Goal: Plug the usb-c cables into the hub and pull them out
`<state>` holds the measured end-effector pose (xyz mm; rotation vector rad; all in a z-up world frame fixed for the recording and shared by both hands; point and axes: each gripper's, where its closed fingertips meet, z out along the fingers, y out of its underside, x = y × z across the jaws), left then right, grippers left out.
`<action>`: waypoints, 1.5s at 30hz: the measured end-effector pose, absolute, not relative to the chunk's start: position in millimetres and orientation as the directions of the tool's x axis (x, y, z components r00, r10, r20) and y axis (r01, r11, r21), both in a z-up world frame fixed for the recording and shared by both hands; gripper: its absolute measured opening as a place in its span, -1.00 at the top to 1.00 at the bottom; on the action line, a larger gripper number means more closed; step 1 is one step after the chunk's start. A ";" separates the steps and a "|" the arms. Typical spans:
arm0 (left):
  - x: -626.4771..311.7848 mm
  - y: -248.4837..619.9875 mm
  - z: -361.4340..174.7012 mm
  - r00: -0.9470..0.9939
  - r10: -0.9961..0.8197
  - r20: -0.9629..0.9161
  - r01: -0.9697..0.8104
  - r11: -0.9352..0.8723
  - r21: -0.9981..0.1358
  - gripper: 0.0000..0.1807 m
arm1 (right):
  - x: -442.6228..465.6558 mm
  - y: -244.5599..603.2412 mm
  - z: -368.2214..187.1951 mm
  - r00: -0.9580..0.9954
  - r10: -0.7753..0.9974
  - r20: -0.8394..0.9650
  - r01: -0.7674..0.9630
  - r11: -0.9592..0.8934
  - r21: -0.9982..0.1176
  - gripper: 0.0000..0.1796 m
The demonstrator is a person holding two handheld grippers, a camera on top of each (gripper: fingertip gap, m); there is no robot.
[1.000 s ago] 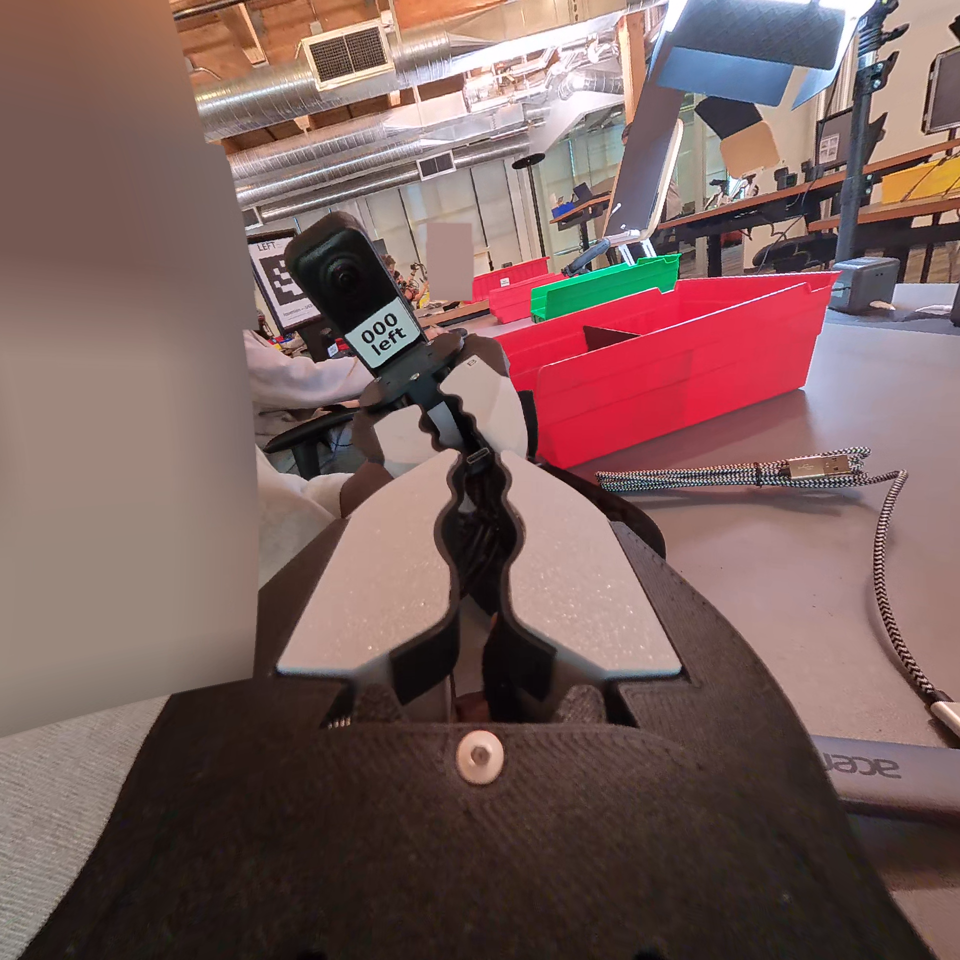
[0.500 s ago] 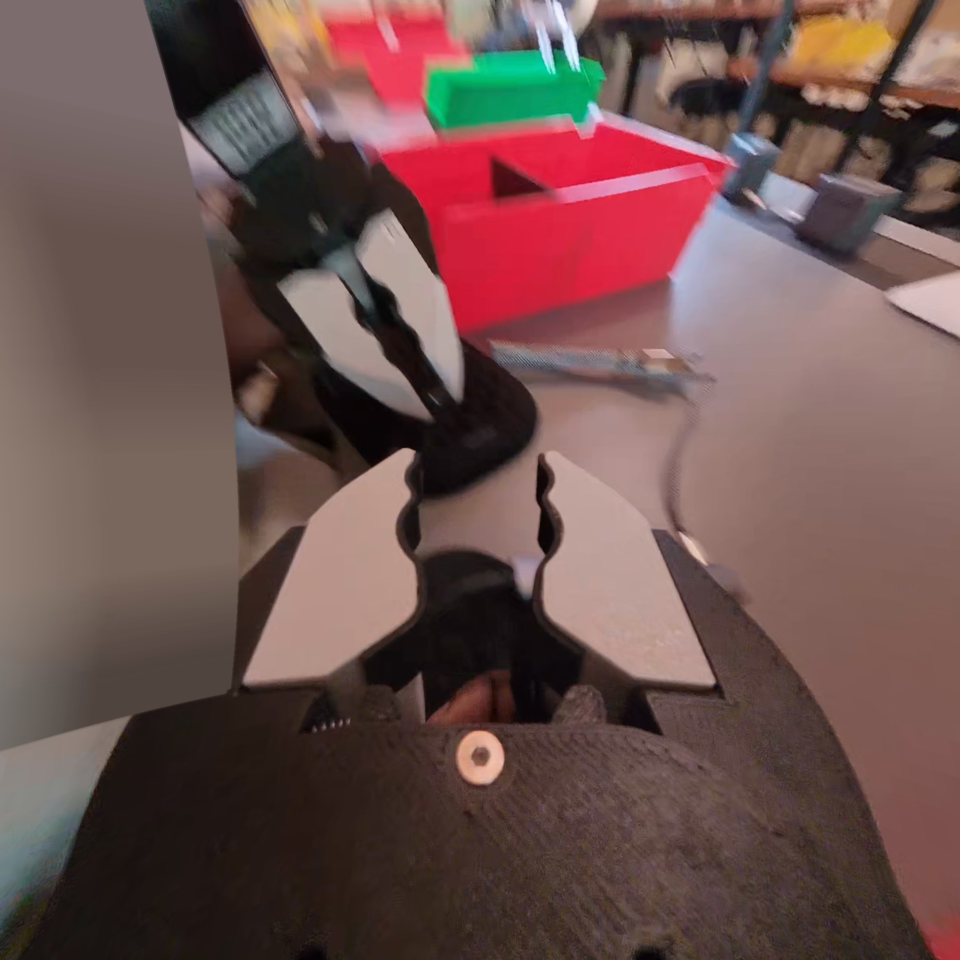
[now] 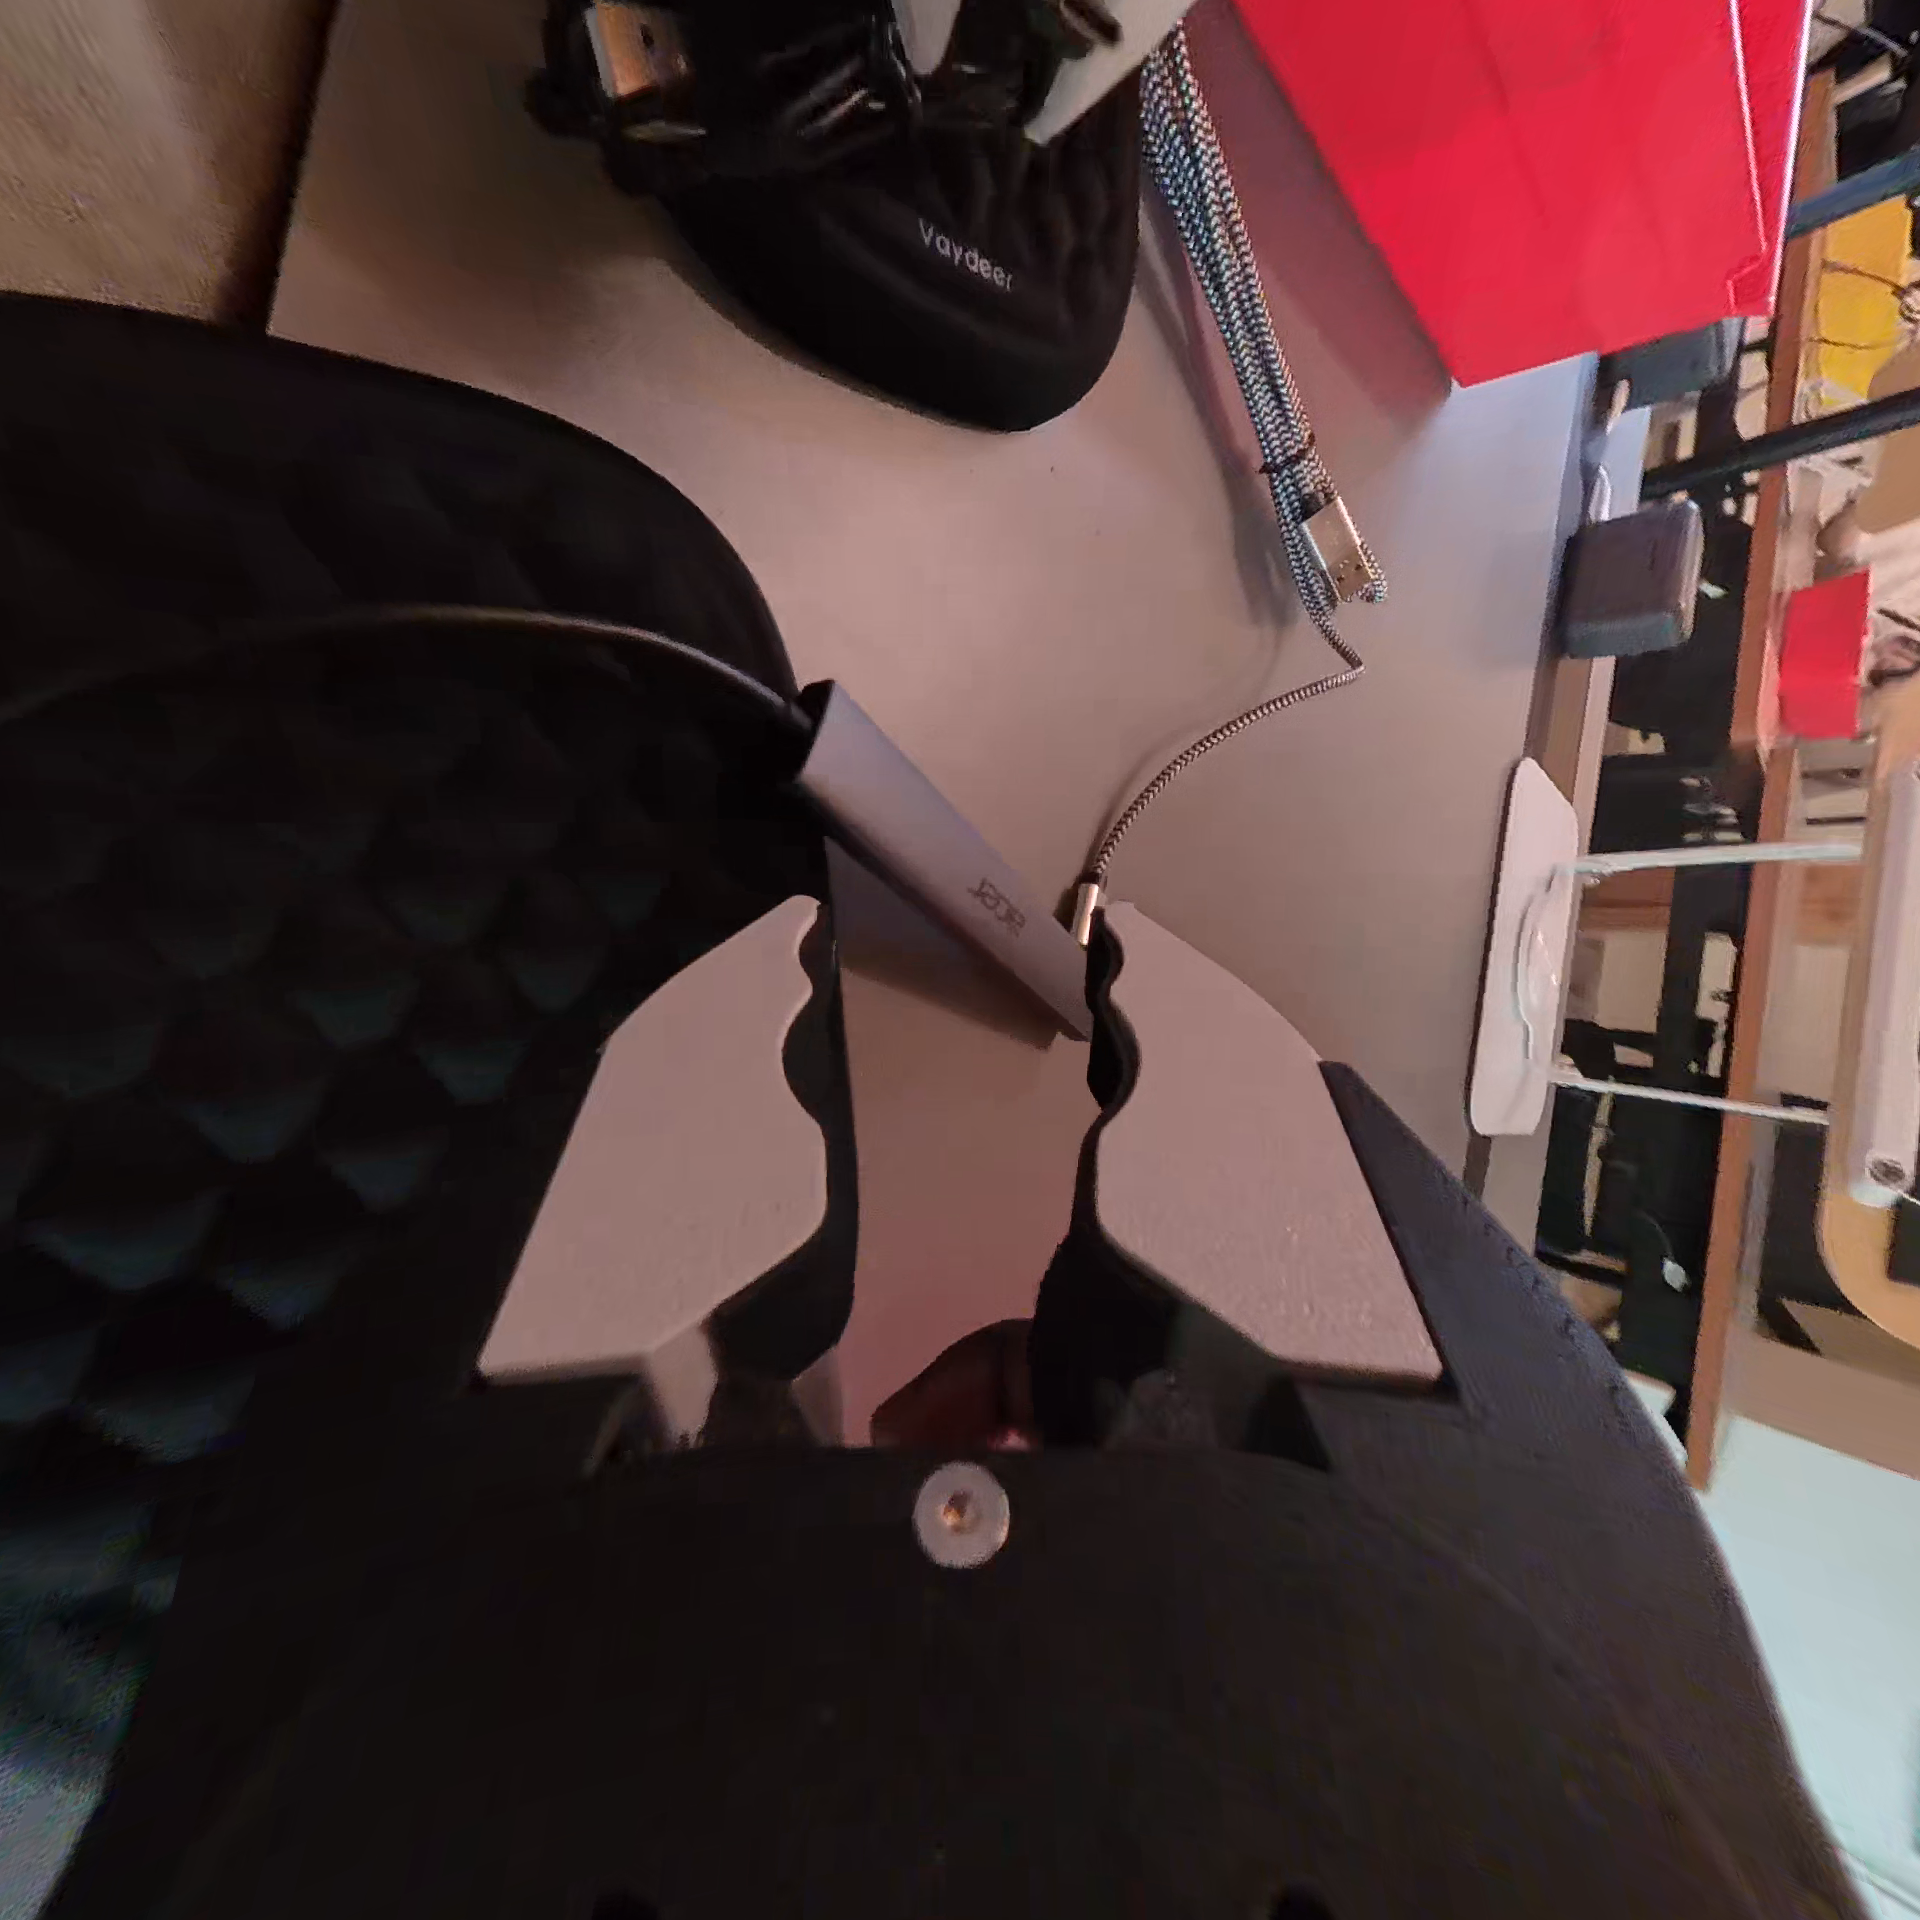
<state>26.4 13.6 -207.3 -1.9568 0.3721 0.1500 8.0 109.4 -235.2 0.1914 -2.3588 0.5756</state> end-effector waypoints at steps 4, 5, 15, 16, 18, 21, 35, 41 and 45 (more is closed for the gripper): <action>26.2 11.9 -204.4 0.947 -0.192 -0.257 -0.310 -0.343 -0.887 0.88 | 2.4 105.6 -244.9 -0.745 -0.057 0.665 -0.328 0.899 -0.291 0.66; 26.8 11.5 -204.3 0.946 -0.197 -0.256 -0.310 -0.340 -0.888 0.88 | 2.2 103.6 -248.8 -0.734 -0.096 0.672 -0.347 0.903 -0.251 0.76; 29.1 10.6 -204.5 0.942 -0.214 -0.257 -0.317 -0.332 -0.888 0.88 | -9.1 84.5 -245.2 -0.539 -0.344 0.768 -0.592 0.804 -0.055 0.65; 29.2 10.6 -204.4 0.942 -0.214 -0.258 -0.318 -0.330 -0.889 0.88 | -10.8 82.0 -245.9 -0.499 -0.366 0.785 -0.621 0.784 -0.029 0.66; 29.1 10.2 -204.0 0.942 -0.212 -0.261 -0.319 -0.325 -0.890 0.88 | -14.0 76.7 -248.6 -0.438 -0.397 0.807 -0.664 0.748 0.008 0.74; 28.1 9.4 -202.9 0.945 -0.205 -0.253 -0.309 -0.318 -0.896 0.88 | -19.6 68.2 -250.4 -0.412 -0.414 0.812 -0.691 0.723 0.017 0.75; 24.5 6.7 -197.7 0.951 -0.176 -0.254 -0.297 -0.296 -0.908 0.88 | 46.9 91.5 -182.9 -0.712 -0.405 0.574 -0.499 0.866 -0.009 0.90; 25.8 7.9 -199.5 0.944 -0.184 -0.272 -0.318 -0.302 -0.899 0.88 | 93.4 82.2 -220.8 -0.913 -0.373 0.163 -0.395 0.909 -0.132 0.90; 24.8 6.1 -196.2 0.949 -0.181 -0.258 -0.301 -0.280 -0.912 0.88 | 93.5 70.4 -242.5 -0.906 -0.409 0.106 -0.421 0.895 -0.146 0.91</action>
